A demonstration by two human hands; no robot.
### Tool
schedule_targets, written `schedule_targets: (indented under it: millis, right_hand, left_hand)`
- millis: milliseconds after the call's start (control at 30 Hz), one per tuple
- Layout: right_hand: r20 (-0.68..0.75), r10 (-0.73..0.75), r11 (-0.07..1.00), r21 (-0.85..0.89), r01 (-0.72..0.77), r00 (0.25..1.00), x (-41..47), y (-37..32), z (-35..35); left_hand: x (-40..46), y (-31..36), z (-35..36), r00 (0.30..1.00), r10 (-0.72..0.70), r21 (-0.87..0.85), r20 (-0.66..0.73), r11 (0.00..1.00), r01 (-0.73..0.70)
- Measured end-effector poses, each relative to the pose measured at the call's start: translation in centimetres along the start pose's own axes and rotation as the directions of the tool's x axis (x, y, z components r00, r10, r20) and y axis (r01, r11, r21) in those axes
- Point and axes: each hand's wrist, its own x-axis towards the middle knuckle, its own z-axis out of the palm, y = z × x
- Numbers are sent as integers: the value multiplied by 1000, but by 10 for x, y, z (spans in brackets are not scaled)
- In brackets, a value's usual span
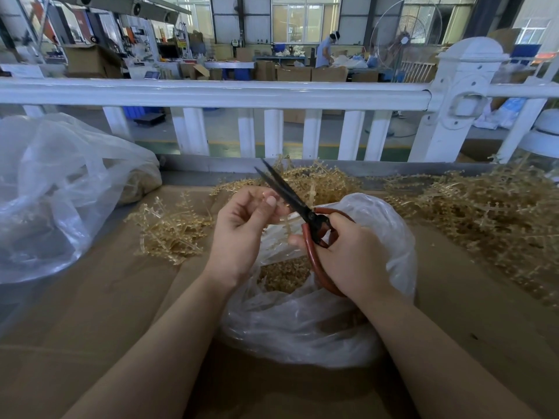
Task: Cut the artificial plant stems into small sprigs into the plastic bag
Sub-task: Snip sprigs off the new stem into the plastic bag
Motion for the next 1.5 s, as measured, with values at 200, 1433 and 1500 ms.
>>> schedule_targets:
  millis: [200, 1433, 1500]
  right_hand:
    - [133, 253, 854, 435, -286, 958, 5, -5, -2]
    - [175, 350, 425, 846, -323, 920, 13, 0, -11]
    - [162, 347, 434, 846, -311, 924, 13, 0, -11]
  left_hand:
    - [1, 2, -4, 988, -153, -92, -10, 984, 152]
    - [-2, 6, -7, 783, -551, -76, 289, 802, 592]
    - [-1, 6, -7, 800, -520, -111, 297, 814, 570]
